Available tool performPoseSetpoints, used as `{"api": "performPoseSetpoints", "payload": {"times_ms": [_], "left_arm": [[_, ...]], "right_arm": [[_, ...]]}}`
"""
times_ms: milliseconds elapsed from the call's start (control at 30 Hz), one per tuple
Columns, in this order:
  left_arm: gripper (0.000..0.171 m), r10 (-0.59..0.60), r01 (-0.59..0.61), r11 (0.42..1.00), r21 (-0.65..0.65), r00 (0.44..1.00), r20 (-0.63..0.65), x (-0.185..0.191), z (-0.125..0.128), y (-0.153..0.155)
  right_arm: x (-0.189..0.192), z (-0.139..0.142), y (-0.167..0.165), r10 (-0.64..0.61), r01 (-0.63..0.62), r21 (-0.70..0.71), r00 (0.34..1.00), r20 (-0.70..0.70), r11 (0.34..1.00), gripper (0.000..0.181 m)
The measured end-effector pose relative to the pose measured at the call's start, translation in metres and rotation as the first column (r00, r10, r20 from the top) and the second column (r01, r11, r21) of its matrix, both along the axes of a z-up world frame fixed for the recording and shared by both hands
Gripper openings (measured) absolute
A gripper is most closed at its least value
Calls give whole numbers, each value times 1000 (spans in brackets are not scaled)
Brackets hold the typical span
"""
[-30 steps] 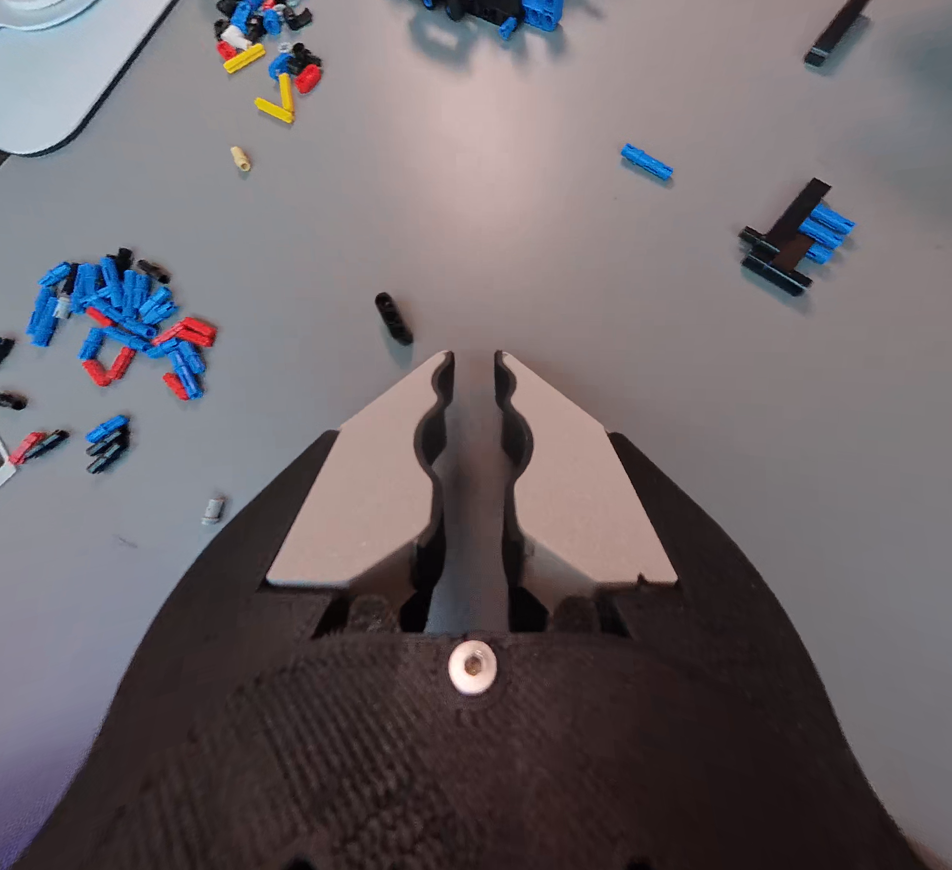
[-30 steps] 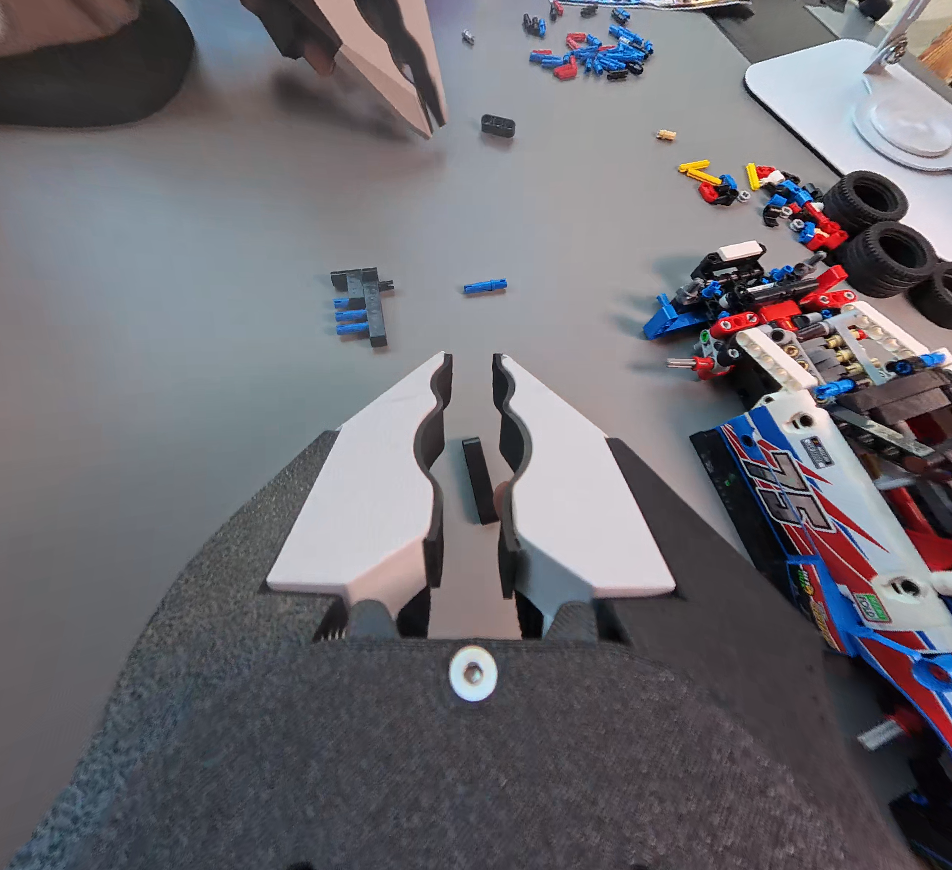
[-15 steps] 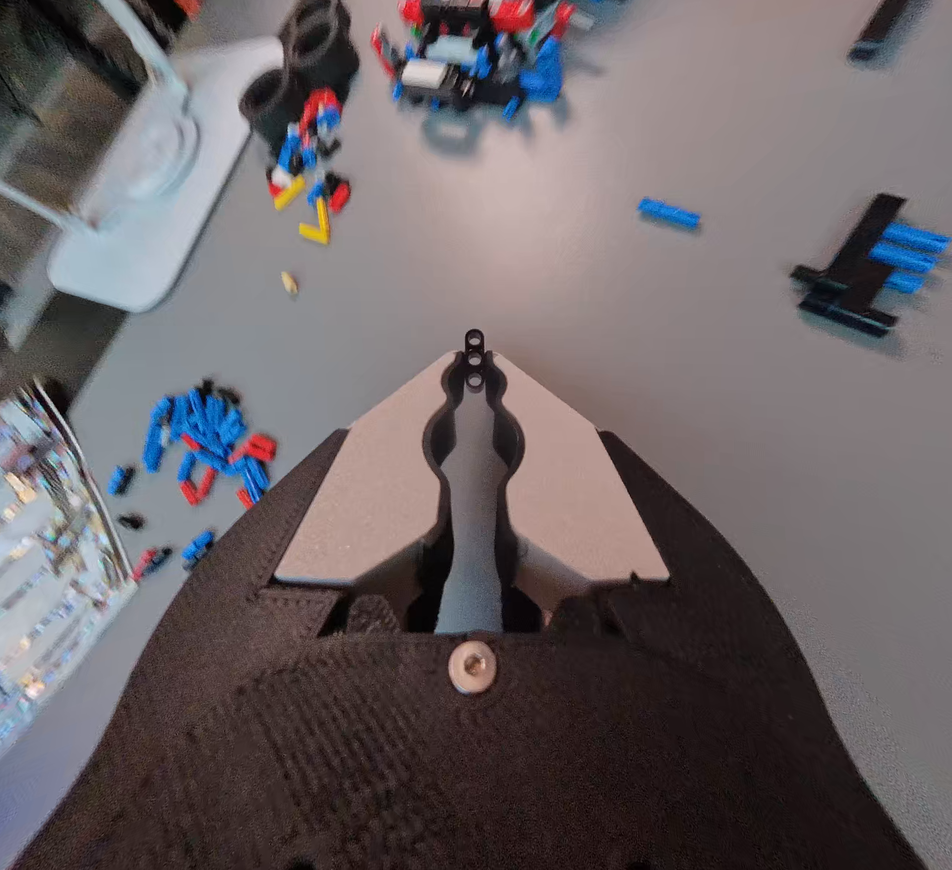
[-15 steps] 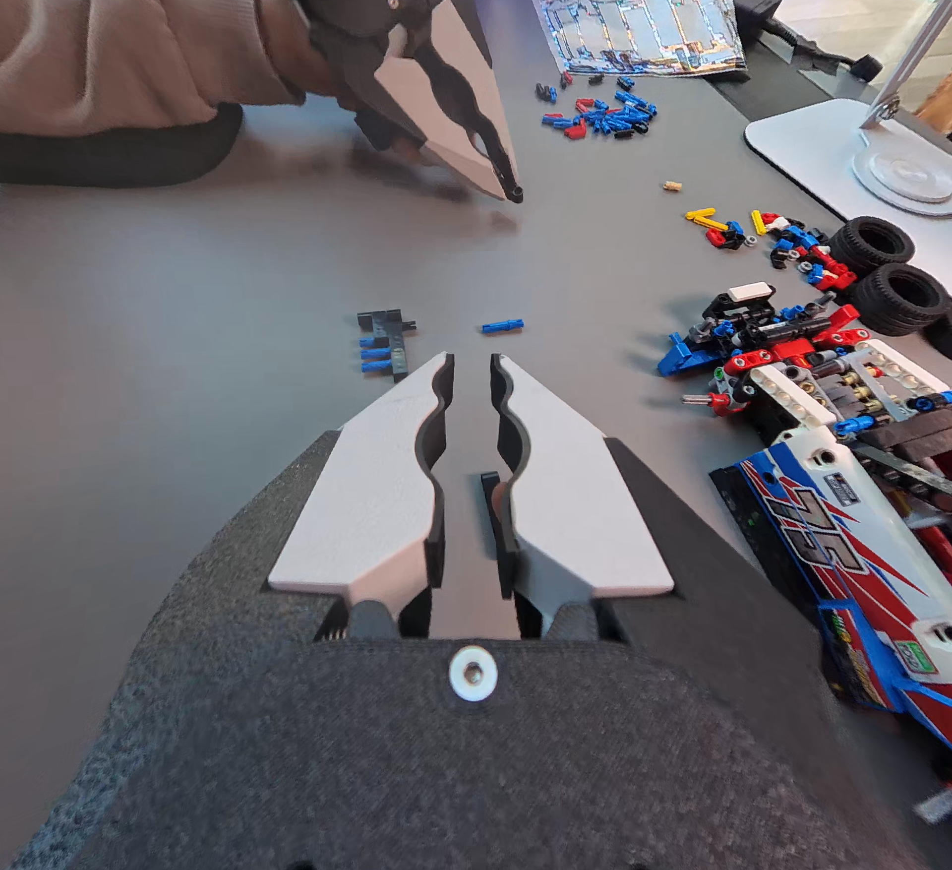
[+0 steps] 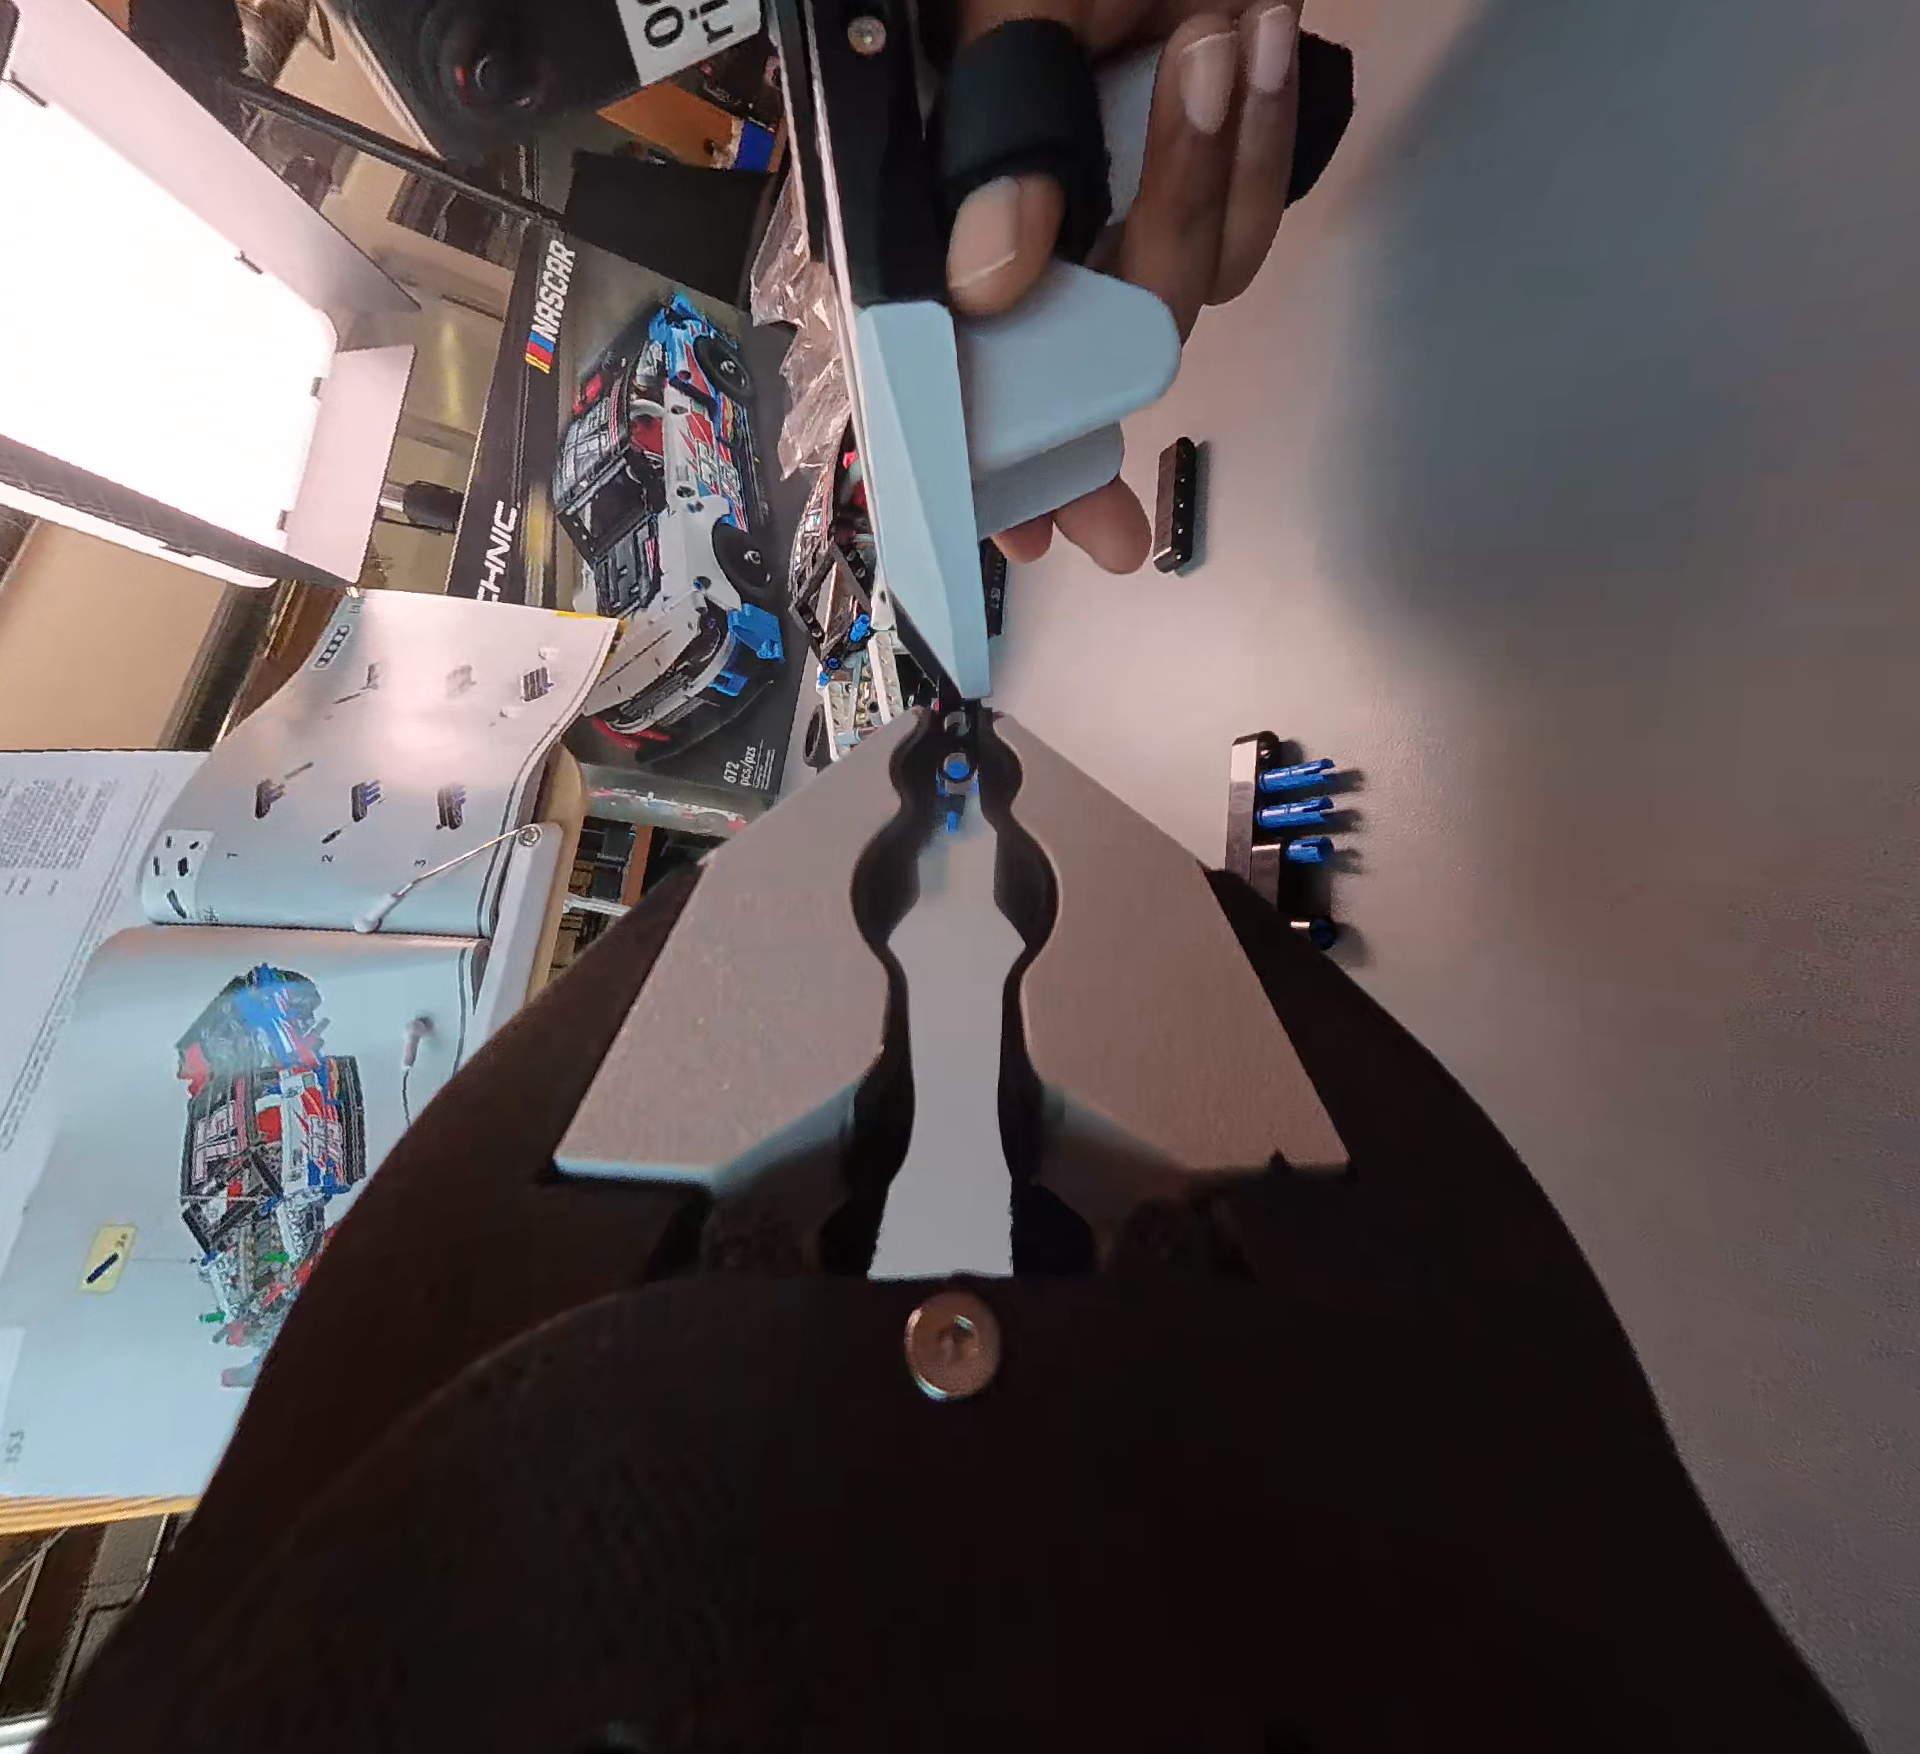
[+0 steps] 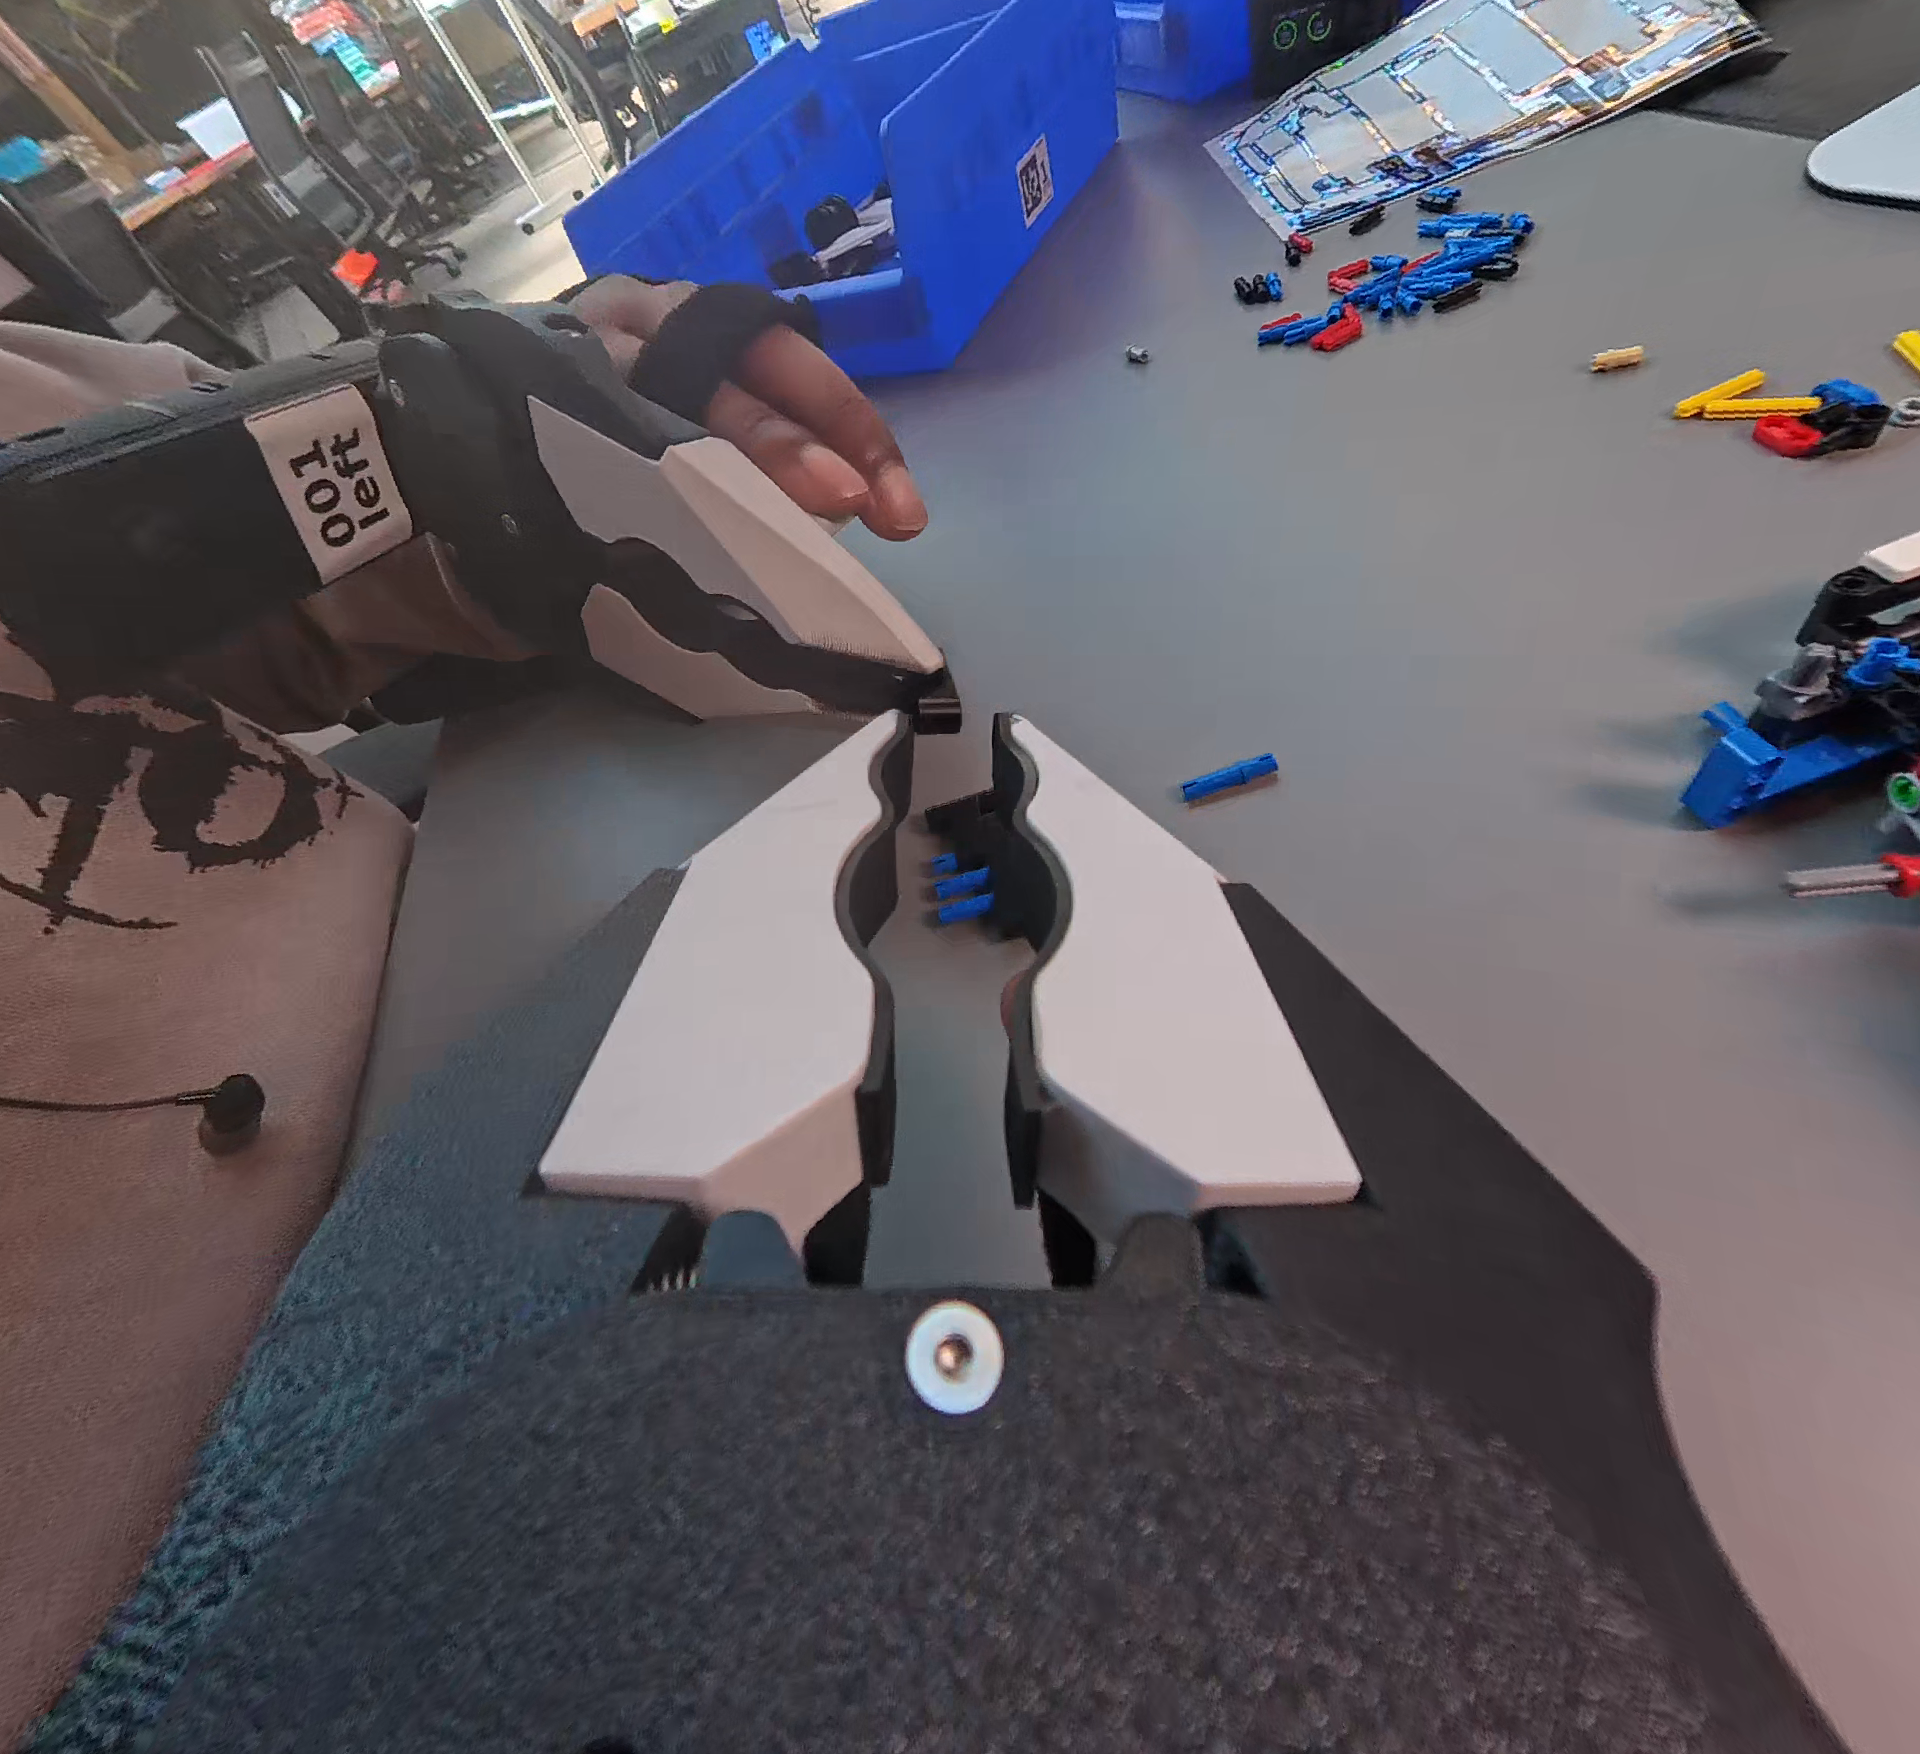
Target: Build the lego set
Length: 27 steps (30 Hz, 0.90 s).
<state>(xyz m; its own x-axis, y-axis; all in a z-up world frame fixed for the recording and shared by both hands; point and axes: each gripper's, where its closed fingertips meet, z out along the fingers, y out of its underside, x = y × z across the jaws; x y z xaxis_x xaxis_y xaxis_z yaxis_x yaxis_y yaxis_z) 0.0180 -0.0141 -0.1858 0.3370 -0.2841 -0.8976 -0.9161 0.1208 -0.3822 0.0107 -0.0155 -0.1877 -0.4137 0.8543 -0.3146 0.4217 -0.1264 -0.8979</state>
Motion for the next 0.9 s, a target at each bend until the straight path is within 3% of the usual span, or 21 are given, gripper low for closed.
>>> {"api": "performPoseSetpoints", "payload": {"times_ms": [100, 167, 267, 333, 500, 567, 900], "left_arm": [[6, -16, 17, 1000, -23, 999, 28, 3, -3, -2], [15, -36, 63, 991, -122, 977, 212, 5, -5, -6], [33, 39, 162, 933, -322, 843, 536, -2, -10, -13], [44, 122, 212, 873, -439, 777, 618, -9, -22, -17], [52, 200, 227, 756, -614, 813, 546, -8, -62, -22], [51, 193, 214, 743, -634, 839, 509, -6, -69, -21], [43, 202, 239, 716, -656, 828, 523, 1, -71, -20]], "right_arm": [[3, -1, -7, 45, -44, 42, 999, -14, 998, 6], [7, -3, -6, 69, -68, 91, 998, -11, 994, 5], [20, -15, -4, 124, -133, 175, 990, 63, 976, 5], [25, -29, -3, 124, -150, 288, 986, 108, 946, 5], [26, -52, -18, 143, -216, 443, 971, 192, 870, 5], [28, -61, -21, 142, -236, 475, 964, 225, 848, 5], [25, -69, -21, 72, -214, 592, 965, 254, 777, 9]]}}
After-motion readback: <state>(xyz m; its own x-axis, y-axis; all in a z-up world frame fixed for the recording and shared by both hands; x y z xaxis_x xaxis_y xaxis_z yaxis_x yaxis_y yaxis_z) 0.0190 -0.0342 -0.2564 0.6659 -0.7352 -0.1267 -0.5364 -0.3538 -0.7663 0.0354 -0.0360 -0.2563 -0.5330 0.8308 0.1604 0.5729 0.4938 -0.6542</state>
